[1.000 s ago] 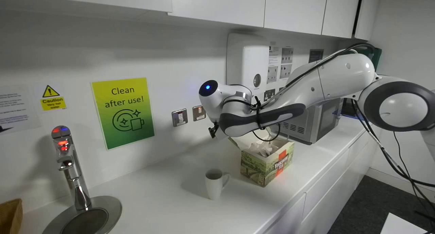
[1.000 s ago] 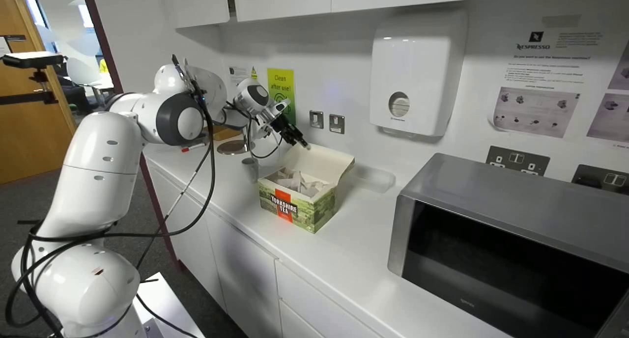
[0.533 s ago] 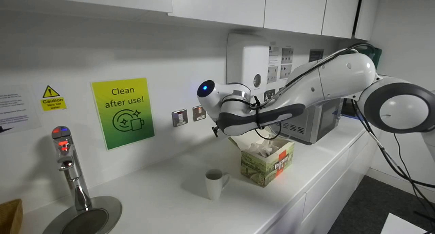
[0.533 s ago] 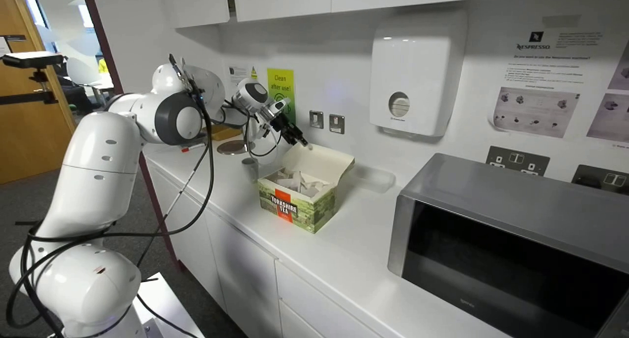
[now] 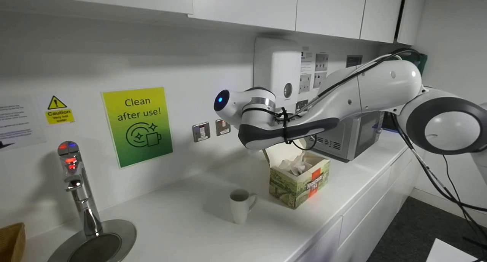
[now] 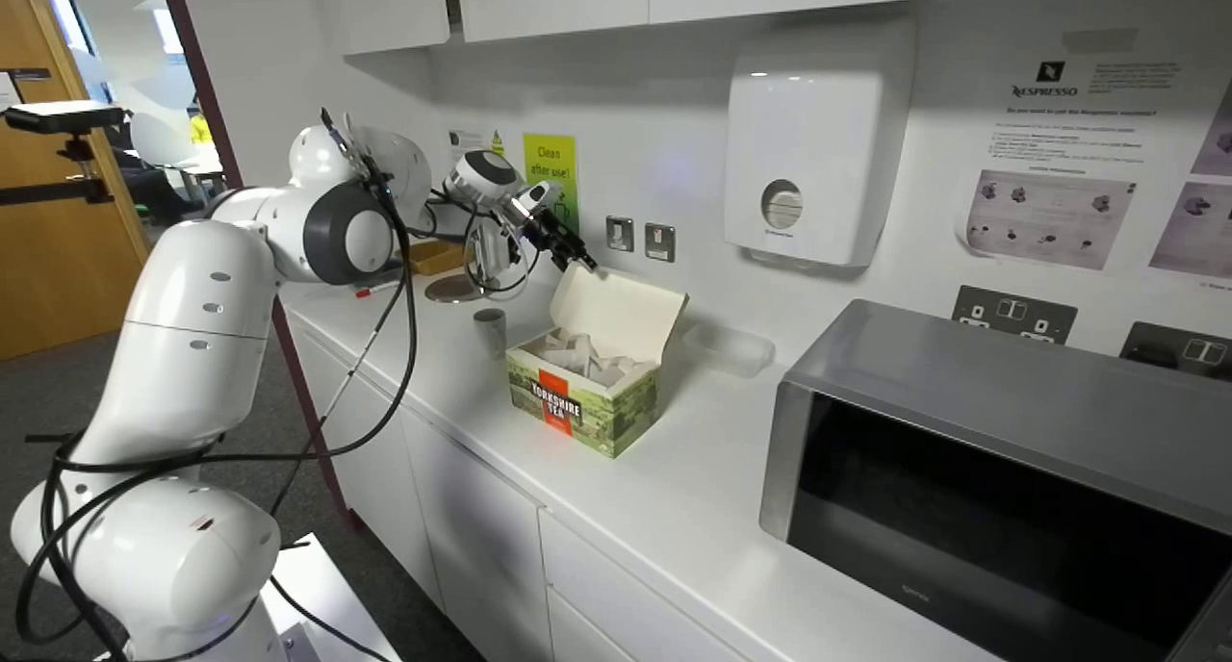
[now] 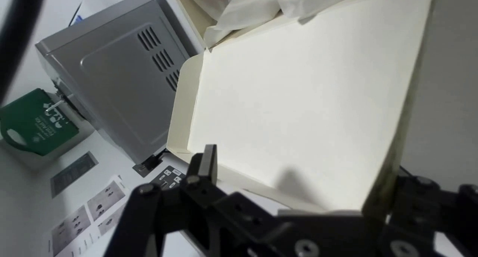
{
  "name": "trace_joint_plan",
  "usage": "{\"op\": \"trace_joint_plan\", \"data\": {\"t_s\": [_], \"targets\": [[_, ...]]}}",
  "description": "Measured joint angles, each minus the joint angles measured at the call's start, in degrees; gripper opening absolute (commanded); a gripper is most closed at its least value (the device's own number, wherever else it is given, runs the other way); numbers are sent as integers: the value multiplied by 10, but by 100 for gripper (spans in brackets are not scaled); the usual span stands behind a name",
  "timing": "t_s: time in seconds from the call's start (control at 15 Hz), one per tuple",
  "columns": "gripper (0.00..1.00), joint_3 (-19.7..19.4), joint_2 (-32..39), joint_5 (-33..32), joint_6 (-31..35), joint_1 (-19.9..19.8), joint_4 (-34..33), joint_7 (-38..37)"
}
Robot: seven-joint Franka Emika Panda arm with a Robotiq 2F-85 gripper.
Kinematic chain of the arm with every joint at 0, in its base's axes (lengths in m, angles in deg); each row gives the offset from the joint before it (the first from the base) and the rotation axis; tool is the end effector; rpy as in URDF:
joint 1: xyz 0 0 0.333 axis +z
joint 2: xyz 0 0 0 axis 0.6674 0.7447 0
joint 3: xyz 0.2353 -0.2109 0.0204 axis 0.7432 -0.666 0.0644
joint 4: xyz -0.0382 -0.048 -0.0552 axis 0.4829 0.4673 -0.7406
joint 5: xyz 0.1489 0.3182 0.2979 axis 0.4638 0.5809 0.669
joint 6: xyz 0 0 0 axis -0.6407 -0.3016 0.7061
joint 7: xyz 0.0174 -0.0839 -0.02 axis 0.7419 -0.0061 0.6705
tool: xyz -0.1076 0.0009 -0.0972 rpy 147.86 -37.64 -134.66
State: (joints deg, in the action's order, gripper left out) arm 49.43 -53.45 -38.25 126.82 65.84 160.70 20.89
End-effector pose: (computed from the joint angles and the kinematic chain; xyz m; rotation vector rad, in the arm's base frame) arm 0.7390 0.2201 0.4176 2.2288 -0.4126 0.4482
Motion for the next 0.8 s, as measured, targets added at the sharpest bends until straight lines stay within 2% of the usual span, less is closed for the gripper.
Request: {"op": "trace_joint_plan", "data": {"t_s": [0.4, 0.8], "targets": [[100, 0, 20, -19, -76, 13, -33, 1], [100, 5, 23, -11, -154, 21, -63, 3]]}}
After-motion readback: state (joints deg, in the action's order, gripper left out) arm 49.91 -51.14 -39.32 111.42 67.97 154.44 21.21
